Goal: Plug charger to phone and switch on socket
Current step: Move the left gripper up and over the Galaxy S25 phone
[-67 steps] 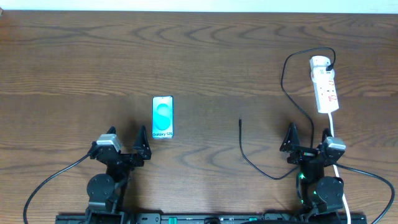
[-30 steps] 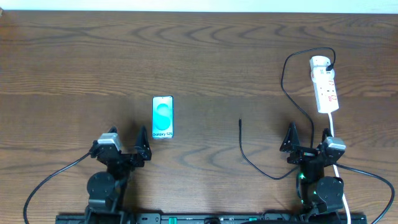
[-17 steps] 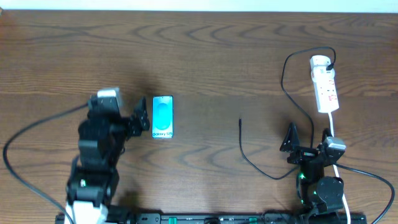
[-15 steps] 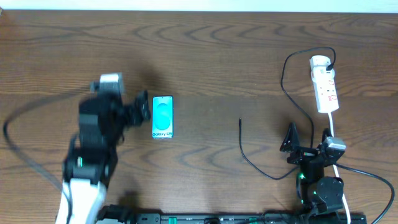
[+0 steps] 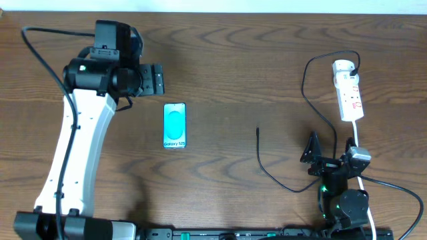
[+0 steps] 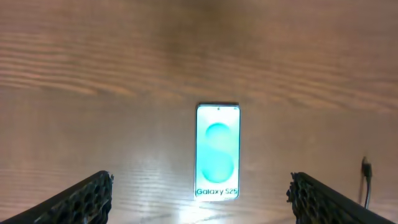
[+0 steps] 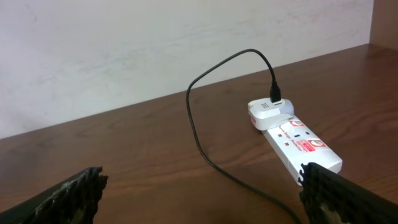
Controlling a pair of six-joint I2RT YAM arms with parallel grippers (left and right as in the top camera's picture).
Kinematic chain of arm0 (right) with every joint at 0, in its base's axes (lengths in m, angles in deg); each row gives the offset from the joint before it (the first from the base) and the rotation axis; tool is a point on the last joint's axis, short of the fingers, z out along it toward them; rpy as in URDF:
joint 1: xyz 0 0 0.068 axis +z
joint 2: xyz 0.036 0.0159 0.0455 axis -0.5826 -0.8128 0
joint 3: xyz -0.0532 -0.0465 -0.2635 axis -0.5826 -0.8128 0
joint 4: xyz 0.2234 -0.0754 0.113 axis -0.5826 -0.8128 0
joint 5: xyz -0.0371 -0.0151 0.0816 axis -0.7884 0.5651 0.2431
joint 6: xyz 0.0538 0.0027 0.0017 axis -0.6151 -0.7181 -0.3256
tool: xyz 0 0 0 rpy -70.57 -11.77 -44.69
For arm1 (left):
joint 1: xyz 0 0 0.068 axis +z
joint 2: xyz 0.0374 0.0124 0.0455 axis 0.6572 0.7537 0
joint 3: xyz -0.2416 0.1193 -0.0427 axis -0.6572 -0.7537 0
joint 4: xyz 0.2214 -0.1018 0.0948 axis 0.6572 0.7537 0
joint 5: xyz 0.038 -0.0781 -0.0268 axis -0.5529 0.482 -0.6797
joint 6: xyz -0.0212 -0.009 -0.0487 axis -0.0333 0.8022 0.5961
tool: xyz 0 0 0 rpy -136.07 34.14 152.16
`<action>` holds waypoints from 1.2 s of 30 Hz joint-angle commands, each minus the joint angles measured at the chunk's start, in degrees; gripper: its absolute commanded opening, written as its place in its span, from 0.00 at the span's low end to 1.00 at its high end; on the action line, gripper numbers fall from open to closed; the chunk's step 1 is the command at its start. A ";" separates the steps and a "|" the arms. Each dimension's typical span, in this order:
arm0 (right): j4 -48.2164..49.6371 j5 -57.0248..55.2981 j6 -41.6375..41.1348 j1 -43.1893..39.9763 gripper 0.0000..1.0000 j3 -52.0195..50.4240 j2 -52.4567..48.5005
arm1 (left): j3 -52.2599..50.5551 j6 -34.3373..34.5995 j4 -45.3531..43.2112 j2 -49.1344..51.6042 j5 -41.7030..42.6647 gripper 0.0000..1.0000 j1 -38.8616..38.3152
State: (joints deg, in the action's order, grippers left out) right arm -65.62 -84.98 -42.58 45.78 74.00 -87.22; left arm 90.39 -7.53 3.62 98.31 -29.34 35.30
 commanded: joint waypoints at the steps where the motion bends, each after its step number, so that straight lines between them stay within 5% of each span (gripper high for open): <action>1: -0.26 -0.07 0.94 -0.74 0.99 -0.07 0.24 | 1.16 -0.81 0.42 -0.07 0.55 0.91 -0.02; 3: -0.26 -0.07 0.94 -0.74 0.99 -0.07 0.24 | 1.16 -0.83 0.37 -0.04 0.52 0.85 -0.02; 4: -0.26 -0.07 0.94 -0.74 0.99 -0.07 0.24 | 1.16 -0.83 0.37 -0.04 0.52 0.60 -0.02; 5: -0.26 -0.07 0.94 -0.74 0.99 -0.07 0.24 | 1.16 -0.81 0.37 -0.04 0.52 0.51 -0.02; 8: -0.26 -0.07 0.94 -0.74 0.99 -0.07 0.24 | 0.94 -0.81 0.39 0.09 0.52 1.00 -0.02; 36: -0.26 -0.07 0.94 -0.74 0.99 -0.07 0.24 | -4.44 -0.81 0.33 15.87 0.74 1.00 -0.72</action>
State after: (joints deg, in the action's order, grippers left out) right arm -65.64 -84.98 -42.55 45.78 74.00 -87.22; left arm 86.58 -7.93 3.88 113.50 -29.25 35.24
